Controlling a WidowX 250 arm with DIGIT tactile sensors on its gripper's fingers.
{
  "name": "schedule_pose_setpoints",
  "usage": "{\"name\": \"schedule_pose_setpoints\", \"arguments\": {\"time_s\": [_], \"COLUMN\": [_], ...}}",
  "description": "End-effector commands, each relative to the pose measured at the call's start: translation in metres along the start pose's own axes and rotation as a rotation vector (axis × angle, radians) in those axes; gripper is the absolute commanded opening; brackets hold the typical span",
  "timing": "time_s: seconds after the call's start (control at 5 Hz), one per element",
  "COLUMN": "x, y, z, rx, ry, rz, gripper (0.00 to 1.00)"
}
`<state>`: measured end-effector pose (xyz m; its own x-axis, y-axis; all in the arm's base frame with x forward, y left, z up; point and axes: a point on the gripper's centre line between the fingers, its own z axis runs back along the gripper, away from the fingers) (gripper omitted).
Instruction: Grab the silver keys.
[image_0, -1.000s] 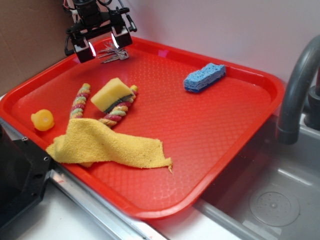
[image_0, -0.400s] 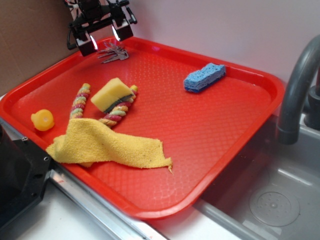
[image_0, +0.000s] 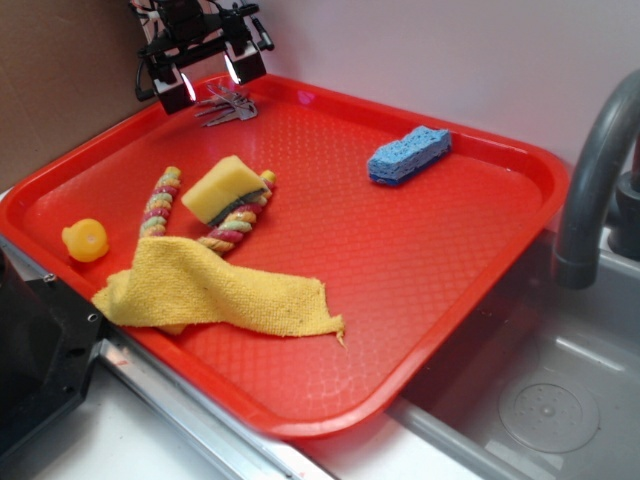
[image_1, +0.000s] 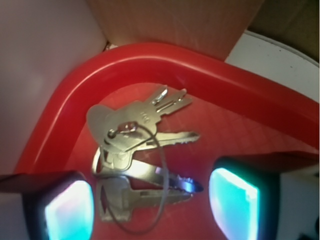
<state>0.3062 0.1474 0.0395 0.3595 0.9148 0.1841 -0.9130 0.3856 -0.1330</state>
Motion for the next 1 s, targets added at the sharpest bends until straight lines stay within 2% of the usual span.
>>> {"name": "schedule_pose_setpoints", "arguments": {"time_s": [0.0, 0.2, 0.4, 0.6, 0.8], "x": [0.028, 0.027, 0.025, 0.022, 0.019], "y": [0.004, 0.002, -0.001, -0.002, -0.003], "z": [0.007, 0.001, -0.002, -0.005, -0.005], "rx": [-0.016, 0.007, 0.007, 0.014, 0.021], "ry": [-0.052, -0.055, -0.041, -0.033, -0.036], "rz": [0.040, 0.037, 0.031, 0.041, 0.034], "gripper": [1.00, 1.00, 0.99, 0.00, 0.00]}}
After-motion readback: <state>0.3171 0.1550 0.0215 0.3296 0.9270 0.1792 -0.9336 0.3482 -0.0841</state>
